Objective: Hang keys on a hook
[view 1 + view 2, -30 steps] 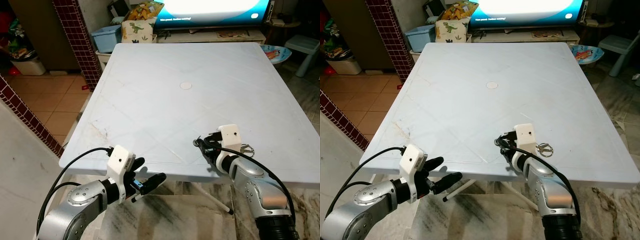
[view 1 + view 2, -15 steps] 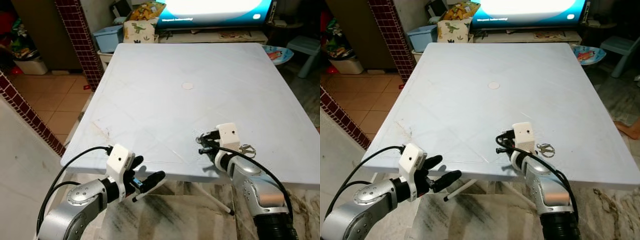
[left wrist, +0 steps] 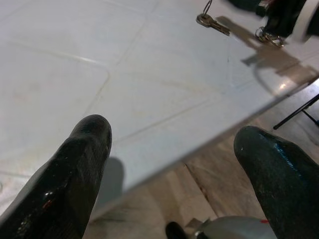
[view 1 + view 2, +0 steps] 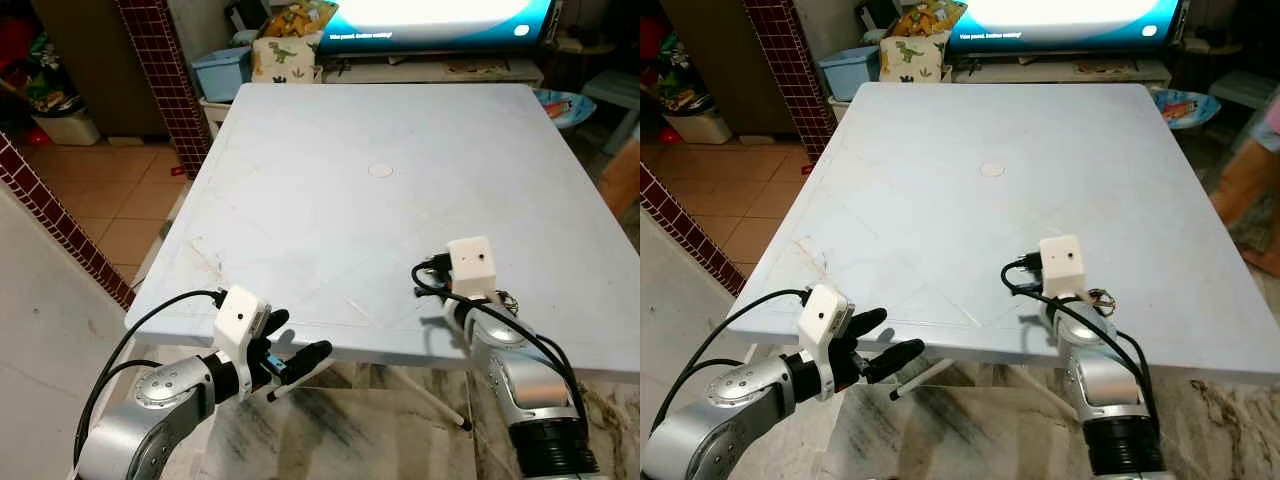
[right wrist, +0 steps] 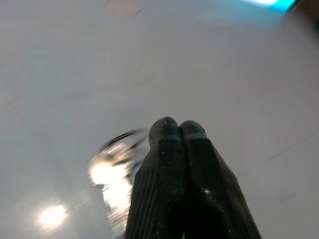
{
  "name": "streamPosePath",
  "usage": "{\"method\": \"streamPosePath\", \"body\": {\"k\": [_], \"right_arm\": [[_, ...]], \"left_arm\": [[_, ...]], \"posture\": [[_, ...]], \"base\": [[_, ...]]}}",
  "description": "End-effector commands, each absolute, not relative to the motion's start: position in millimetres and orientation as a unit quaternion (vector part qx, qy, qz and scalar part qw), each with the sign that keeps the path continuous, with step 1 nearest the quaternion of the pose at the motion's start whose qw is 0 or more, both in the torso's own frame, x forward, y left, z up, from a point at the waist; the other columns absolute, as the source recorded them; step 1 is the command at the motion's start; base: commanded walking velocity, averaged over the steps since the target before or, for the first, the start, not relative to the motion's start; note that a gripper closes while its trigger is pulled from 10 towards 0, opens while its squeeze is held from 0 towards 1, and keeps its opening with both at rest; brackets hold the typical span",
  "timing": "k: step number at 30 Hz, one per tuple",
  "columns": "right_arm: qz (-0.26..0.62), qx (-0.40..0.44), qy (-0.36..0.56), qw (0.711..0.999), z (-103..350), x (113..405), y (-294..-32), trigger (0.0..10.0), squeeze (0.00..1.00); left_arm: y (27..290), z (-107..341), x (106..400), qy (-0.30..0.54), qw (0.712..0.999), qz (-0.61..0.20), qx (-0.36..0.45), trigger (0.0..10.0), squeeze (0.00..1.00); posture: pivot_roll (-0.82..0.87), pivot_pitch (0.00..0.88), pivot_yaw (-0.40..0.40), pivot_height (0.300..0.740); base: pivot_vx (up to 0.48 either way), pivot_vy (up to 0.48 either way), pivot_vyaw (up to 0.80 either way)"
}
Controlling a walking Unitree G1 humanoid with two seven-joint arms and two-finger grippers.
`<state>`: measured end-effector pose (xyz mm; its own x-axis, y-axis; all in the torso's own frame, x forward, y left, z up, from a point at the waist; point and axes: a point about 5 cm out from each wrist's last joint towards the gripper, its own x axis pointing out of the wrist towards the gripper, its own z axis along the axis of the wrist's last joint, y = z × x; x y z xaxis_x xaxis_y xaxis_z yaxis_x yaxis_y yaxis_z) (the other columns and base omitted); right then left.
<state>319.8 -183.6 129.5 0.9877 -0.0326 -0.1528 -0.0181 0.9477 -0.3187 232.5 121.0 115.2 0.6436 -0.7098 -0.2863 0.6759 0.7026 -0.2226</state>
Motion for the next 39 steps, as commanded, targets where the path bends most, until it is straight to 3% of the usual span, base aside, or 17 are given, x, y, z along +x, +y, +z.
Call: {"method": "streamPosePath", "body": {"k": [1, 6, 7, 8, 11, 12, 13, 27, 28, 29, 39], "right_arm": [[-0.007, -0.189, 0.041, 0.981, 141.0, 323.4, -178.9, 0.0, 0.00], [-0.001, -0.252, -0.001, 0.968, 149.2, 326.0, -175.9, 0.0, 0.00], [0.001, -0.255, -0.004, 0.967, 148.6, 326.0, -175.2, 1.8, 0.00], [0.003, -0.256, -0.007, 0.967, 147.4, 325.8, -174.2, 1.2, 0.00], [0.007, -0.256, -0.009, 0.967, 145.4, 325.2, -171.8, 1.4, 0.00], [0.011, -0.246, 0.002, 0.969, 142.9, 325.4, -171.6, 7.0, 0.00], [0.012, -0.203, 0.025, 0.979, 138.4, 325.1, -171.9, 10.0, 0.00], [0.006, -0.050, 0.090, 0.995, 125.7, 333.9, -149.8, 10.0, 0.00], [0.003, -0.038, 0.088, 0.995, 127.1, 335.5, -148.6, 10.0, 0.86], [0.002, -0.024, 0.087, 0.996, 128.7, 337.4, -146.7, 10.0, 1.00], [-0.004, -0.006, 0.092, 0.996, 132.1, 341.4, -138.6, 10.0, 1.00]], "left_arm": [[125.1, 116.2, 235.3, 0.174, 0.912, -0.370, -0.040, 10.0, 0.00], [125.1, 116.0, 236.3, 0.173, 0.912, -0.369, -0.041, 10.0, 0.00], [125.1, 115.9, 236.3, 0.173, 0.912, -0.369, -0.040, 10.0, 0.00], [125.1, 115.8, 236.4, 0.172, 0.913, -0.369, -0.040, 10.0, 0.00], [125.0, 115.8, 236.6, 0.171, 0.913, -0.368, -0.039, 10.0, 0.00], [125.0, 115.9, 236.7, 0.170, 0.914, -0.367, -0.038, 10.0, 0.00], [125.1, 115.9, 236.6, 0.170, 0.913, -0.368, -0.038, 10.0, 0.00], [124.4, 114.9, 237.0, 0.169, 0.912, -0.372, -0.036, 10.0, 0.00], [124.3, 115.1, 237.0, 0.168, 0.912, -0.372, -0.036, 10.0, 0.00], [124.1, 115.3, 237.0, 0.167, 0.912, -0.372, -0.035, 10.0, 0.00], [122.9, 115.8, 235.9, 0.164, 0.912, -0.375, -0.039, 10.0, 0.00]], "posture": [[0.02, 0.088, 0.073, 0.740], [0.02, 0.086, 0.075, 0.740], [0.02, 0.086, 0.075, 0.740], [0.02, 0.086, 0.075, 0.740], [0.02, 0.086, 0.075, 0.740], [0.02, 0.086, 0.075, 0.740], [0.02, 0.086, 0.075, 0.740], [0.02, 0.087, 0.076, 0.740], [0.02, 0.087, 0.076, 0.740], [0.02, 0.087, 0.075, 0.740], [0.02, 0.087, 0.073, 0.740]], "base": [[0.000, 0.000, 0.00], [0.000, 0.000, 0.00], [0.000, 0.000, 0.00], [0.000, 0.000, 0.00], [0.000, 0.000, 0.00], [0.000, 0.000, 0.00], [0.000, 0.000, 0.00], [0.000, 0.000, 0.00], [0.000, 0.000, 0.00], [0.000, 0.000, 0.00], [0.000, 0.000, 0.00]]}}
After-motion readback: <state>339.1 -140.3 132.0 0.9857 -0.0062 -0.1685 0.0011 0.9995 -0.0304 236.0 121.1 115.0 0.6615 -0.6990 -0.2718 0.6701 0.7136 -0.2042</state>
